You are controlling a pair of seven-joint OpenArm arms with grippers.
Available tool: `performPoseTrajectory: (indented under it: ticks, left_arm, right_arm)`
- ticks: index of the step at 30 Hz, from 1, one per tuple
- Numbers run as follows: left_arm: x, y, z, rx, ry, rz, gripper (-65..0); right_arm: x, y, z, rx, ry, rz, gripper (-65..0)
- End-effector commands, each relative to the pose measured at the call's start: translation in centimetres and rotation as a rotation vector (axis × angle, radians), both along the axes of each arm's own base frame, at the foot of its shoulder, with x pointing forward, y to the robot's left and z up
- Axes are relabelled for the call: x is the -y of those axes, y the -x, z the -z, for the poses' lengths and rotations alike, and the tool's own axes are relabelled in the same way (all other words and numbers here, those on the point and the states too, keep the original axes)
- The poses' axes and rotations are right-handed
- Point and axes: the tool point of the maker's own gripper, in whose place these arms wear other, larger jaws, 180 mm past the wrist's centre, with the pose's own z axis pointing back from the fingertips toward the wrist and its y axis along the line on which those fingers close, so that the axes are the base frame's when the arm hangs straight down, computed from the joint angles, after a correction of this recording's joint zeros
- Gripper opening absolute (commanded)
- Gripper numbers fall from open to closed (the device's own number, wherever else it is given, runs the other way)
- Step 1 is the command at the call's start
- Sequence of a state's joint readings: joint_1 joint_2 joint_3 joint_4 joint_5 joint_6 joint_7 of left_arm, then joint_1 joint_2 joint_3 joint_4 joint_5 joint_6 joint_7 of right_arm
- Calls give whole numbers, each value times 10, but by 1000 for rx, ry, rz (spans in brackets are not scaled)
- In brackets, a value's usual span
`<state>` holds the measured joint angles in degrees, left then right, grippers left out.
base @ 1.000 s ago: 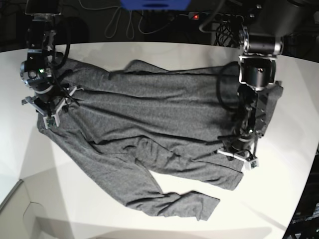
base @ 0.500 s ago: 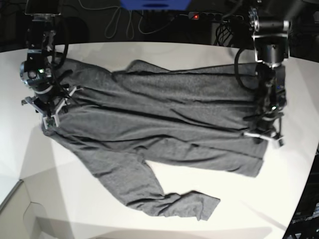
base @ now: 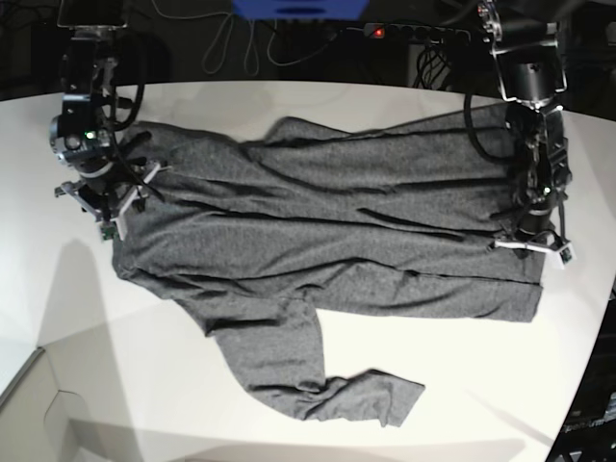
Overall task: Layout the t-shirt on the table in an organized manner, then fold the t-shirt properly
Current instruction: 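Pull the shirt body apart with both grippers to smooth it, then release the shirt edge with the left gripper and lift it away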
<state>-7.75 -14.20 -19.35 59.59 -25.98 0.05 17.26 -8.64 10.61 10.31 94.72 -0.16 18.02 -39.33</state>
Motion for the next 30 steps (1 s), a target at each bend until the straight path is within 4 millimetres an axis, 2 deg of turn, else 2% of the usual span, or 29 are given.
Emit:
performPoseTrajectory:
  ticks: [1, 5, 8, 9, 13, 15, 17, 22, 25, 30]
  left_arm:
    - [-6, -14, -24, 71, -28, -2, -645]
    - [-3, -24, -61, 163, -60, 15, -645]
    - [-3, -27, -80, 209, -81, 26, -640]
    - [-3, -28, -83, 216, -86, 28, -621]
    - [-20, -36, -82, 213, -67, -29, -457]
    - [-34, -40, -74, 197, -37, -80, -373]
    - [-44, -46, -65, 180, 2, -127, -322]
    - [-56, -74, -66, 174, 70, -176, -301]
    - [-54, -88, -69, 172, 102, -184, -301]
    - [-51, -90, -56, 134, 133, -196, -301]
  right_arm:
    - [6, -7, -12, 43, 18, -2, -416]
    - [6, -6, -11, 40, 18, -2, -416]
    - [6, -6, -11, 40, 18, 0, -416]
    - [8, -6, -11, 40, 20, 2, -416]
    - [7, -5, -11, 38, 20, -1, -416]
    - [6, -5, -10, 38, 19, -2, -416]
    - [6, -5, -10, 38, 19, -2, -416]
    - [6, -5, -10, 38, 18, -2, -416]
    - [6, -5, -10, 38, 18, -2, -416]
    - [6, -5, -10, 38, 18, 0, -416]
